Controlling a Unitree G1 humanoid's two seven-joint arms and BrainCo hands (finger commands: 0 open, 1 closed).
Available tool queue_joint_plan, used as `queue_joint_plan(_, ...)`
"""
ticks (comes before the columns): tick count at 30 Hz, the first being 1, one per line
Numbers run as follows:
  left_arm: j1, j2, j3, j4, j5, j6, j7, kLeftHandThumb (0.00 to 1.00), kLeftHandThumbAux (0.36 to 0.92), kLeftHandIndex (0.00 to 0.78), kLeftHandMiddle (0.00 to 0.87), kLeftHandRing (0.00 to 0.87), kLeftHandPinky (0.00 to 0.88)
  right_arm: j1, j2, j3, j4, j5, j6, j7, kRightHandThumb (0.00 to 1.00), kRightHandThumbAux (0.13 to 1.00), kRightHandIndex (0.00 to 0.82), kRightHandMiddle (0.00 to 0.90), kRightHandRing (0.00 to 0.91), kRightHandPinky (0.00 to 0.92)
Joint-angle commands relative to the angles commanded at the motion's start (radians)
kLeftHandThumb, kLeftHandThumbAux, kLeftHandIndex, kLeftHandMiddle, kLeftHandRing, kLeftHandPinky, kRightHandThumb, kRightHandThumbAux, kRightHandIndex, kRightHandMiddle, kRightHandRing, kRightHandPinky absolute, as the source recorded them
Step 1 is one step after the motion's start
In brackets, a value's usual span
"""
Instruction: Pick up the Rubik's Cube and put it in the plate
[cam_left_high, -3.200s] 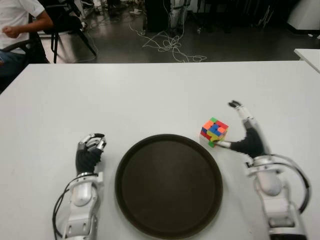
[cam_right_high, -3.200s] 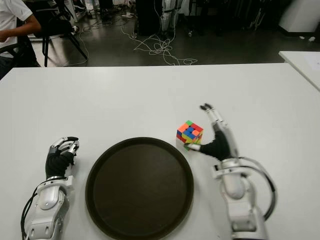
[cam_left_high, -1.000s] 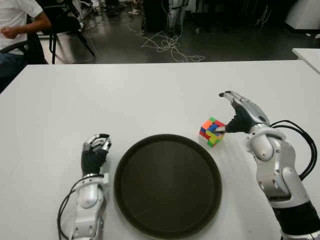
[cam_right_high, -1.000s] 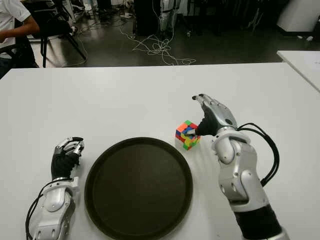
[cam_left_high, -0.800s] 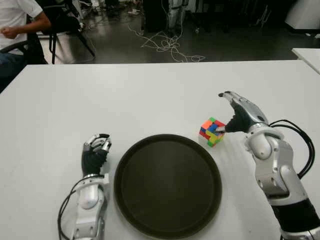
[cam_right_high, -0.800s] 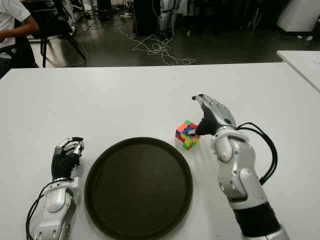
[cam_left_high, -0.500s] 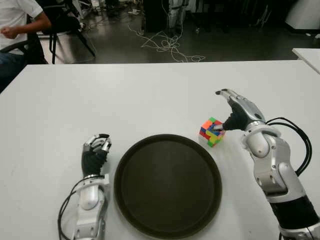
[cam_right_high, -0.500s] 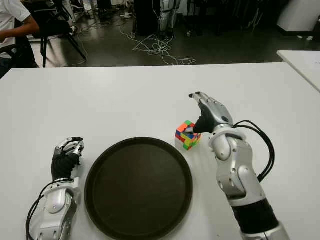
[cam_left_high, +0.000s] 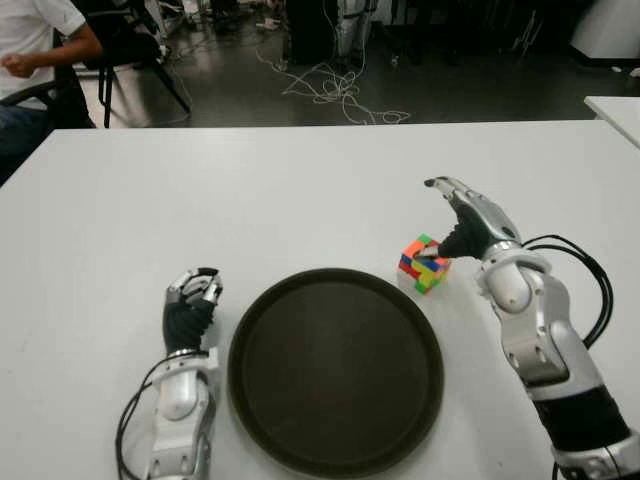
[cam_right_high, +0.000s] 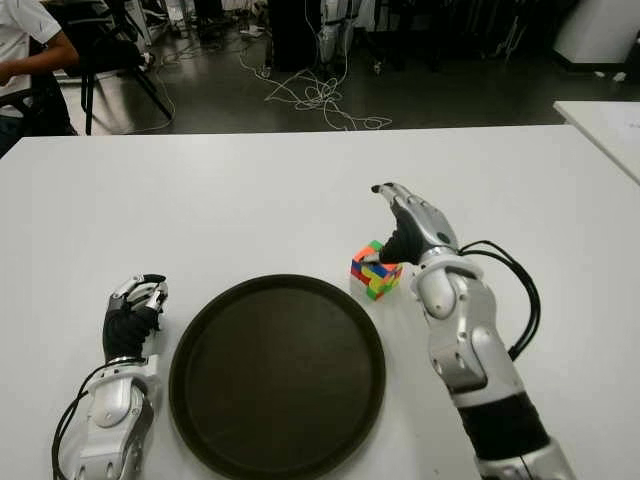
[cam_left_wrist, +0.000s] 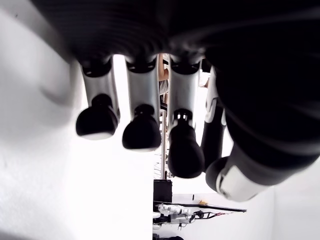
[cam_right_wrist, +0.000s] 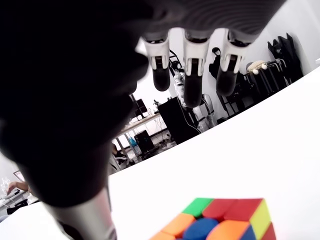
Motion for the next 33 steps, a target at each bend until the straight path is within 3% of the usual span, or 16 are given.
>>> queue_joint_plan(7,0.001,0.005,-0.004,-0.01,0.005,0.024,-0.004,0.708,0.705,0.444,0.798,0.826,0.828,-0.034,-0.007,0.011,0.076,0.01,-0.011,-0.008,0.0,0.886,0.066,0.115,0.129,0.124)
queue_joint_plan(33,0.002,0.026,-0.007,0.005,0.021,0.012,-0.017,0.712,0.704,0.445,0.802,0.826,0.827,-0.073,0.006,0.047,0.208,0.04,-0.04,-0.038,0.0,0.881,0.094,0.127,0.145,0.168)
